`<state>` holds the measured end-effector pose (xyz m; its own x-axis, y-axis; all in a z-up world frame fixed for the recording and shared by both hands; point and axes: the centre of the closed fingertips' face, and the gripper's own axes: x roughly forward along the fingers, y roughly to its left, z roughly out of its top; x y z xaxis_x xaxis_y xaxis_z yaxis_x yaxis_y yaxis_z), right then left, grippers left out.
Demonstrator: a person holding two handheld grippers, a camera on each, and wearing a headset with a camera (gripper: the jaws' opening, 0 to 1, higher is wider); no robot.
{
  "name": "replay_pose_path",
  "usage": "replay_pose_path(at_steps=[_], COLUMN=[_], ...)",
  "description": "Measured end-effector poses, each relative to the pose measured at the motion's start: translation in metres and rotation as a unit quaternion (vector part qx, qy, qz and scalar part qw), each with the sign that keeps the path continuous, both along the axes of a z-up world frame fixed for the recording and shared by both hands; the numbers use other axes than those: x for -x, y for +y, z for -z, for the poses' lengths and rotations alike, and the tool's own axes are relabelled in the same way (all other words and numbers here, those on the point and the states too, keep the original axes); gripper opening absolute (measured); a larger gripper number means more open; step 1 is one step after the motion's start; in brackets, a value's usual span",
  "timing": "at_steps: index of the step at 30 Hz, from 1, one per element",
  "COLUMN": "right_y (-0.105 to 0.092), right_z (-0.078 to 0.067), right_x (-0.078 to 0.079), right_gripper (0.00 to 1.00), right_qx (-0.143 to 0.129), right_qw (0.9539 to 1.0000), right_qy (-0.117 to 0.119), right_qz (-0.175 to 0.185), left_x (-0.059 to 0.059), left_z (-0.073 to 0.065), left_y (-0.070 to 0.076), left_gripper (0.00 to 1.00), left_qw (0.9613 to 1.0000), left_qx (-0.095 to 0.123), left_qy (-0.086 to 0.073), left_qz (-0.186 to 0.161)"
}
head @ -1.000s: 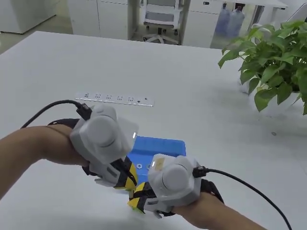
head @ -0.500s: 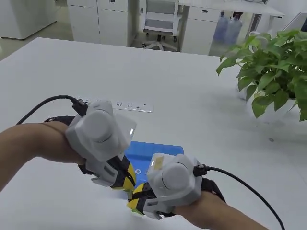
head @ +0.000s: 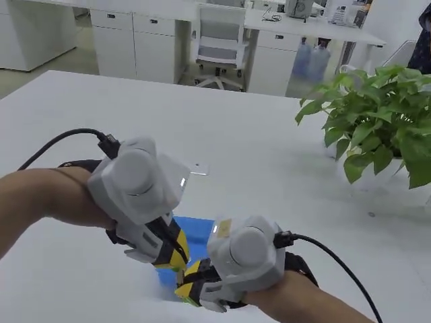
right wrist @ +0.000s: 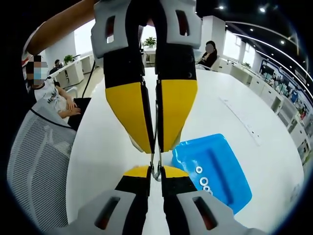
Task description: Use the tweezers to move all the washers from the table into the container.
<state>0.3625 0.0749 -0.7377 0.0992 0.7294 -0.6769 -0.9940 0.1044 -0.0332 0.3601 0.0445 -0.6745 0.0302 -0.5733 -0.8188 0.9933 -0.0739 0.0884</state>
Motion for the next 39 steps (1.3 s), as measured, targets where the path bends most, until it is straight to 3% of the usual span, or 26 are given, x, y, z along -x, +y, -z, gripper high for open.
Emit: replay_pose_path(at_steps=[12,23,39], right_y=[-0.006,-0.010,-0.008], right_z=[-0.014,-0.015,0.002], right_x=[-0.023,-0.040,-0.066], right_gripper=[0.10,0.10,0.10], right_qx=[-0.002,-0.004,-0.004], right_qw=[0.9999,0.9998,0.9996], right_qy=[-0.009,-0.014,-0.017], right_qz=[0.008,0.014,0.021], left_x=[-0.019,-0.037,-0.060], left_z=[-0.015,-0.016,0.001], left_y=[-0.005,-0.009,-0.010], left_gripper=[0.07,0.07,0.07], left_qw=[0.9999,0.9997,0.9997], left_qx=[0.003,0.007,0.004], left_qy=[-0.016,-0.023,-0.025], left_qz=[0.003,0.005,-0.002])
